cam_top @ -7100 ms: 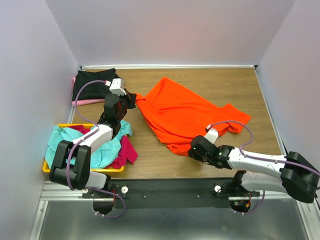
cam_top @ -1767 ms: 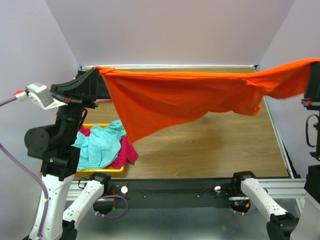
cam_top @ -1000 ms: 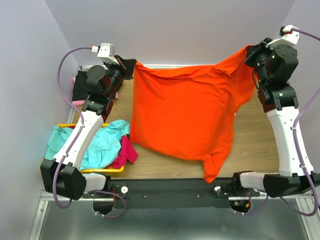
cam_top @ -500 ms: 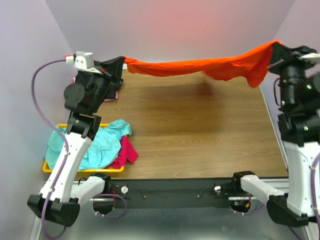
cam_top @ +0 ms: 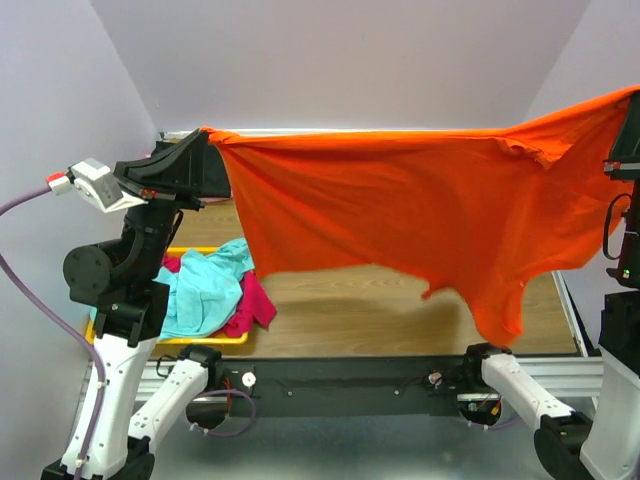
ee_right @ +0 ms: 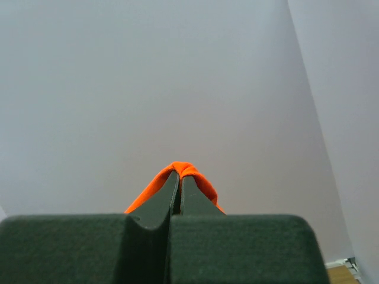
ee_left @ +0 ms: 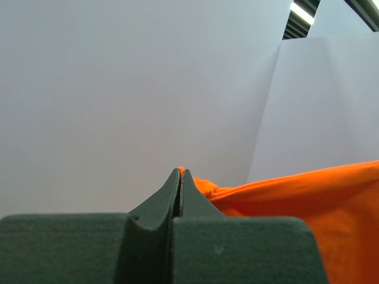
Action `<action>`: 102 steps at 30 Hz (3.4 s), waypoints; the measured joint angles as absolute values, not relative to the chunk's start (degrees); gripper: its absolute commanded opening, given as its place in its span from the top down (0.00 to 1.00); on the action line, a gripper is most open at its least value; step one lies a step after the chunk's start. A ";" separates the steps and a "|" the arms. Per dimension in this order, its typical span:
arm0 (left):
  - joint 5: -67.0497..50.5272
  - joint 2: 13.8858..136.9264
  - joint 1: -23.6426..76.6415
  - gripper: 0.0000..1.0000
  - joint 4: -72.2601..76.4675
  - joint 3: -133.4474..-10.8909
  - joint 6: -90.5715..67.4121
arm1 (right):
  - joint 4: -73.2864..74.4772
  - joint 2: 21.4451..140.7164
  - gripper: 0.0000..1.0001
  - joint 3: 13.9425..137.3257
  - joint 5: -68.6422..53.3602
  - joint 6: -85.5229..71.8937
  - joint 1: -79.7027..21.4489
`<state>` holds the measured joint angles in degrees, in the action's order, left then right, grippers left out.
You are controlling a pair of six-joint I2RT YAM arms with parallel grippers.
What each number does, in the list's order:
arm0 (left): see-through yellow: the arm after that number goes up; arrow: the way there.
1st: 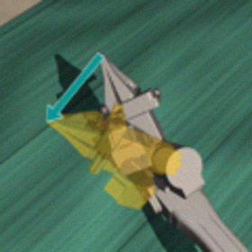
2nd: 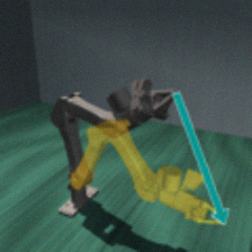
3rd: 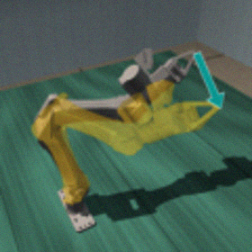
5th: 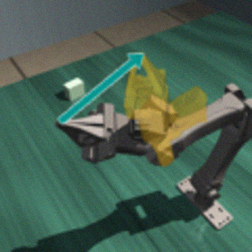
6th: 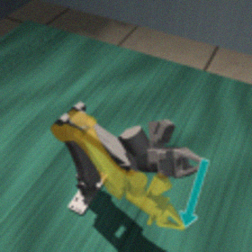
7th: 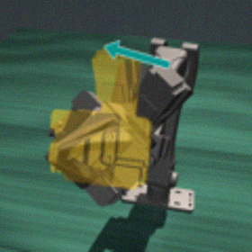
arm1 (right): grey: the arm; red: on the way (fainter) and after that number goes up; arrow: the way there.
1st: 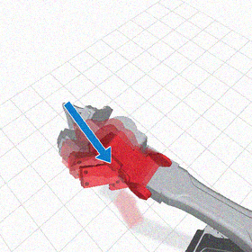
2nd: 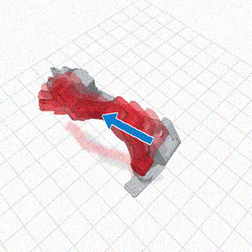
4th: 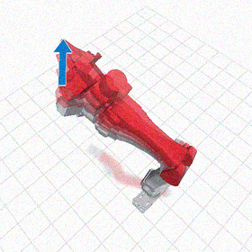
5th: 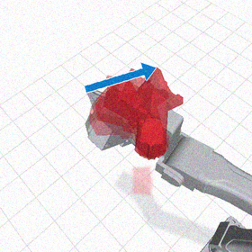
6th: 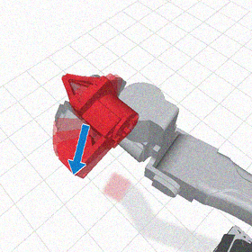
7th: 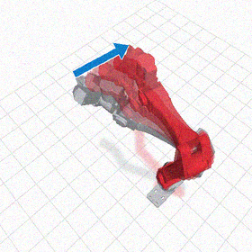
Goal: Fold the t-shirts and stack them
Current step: Flatten the tshirt out
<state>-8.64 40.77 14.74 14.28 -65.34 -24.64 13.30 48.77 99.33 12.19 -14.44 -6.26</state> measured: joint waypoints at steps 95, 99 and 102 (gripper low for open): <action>2.44 115.79 26.44 0.02 10.63 -70.35 -31.46 | 4.25 119.68 0.00 81.30 -4.27 -30.87 9.13; 6.11 112.60 27.31 0.02 9.06 -68.60 -30.13 | 5.52 117.32 0.00 79.18 -5.63 -29.89 9.19; 12.67 105.27 29.71 0.02 6.31 -65.39 -29.58 | 7.03 112.40 0.00 75.92 -6.90 -28.80 9.21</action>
<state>12.67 105.27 29.71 6.31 -65.39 -29.58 7.03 112.40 75.92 -6.90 -28.80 9.21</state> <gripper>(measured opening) 0.982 0.998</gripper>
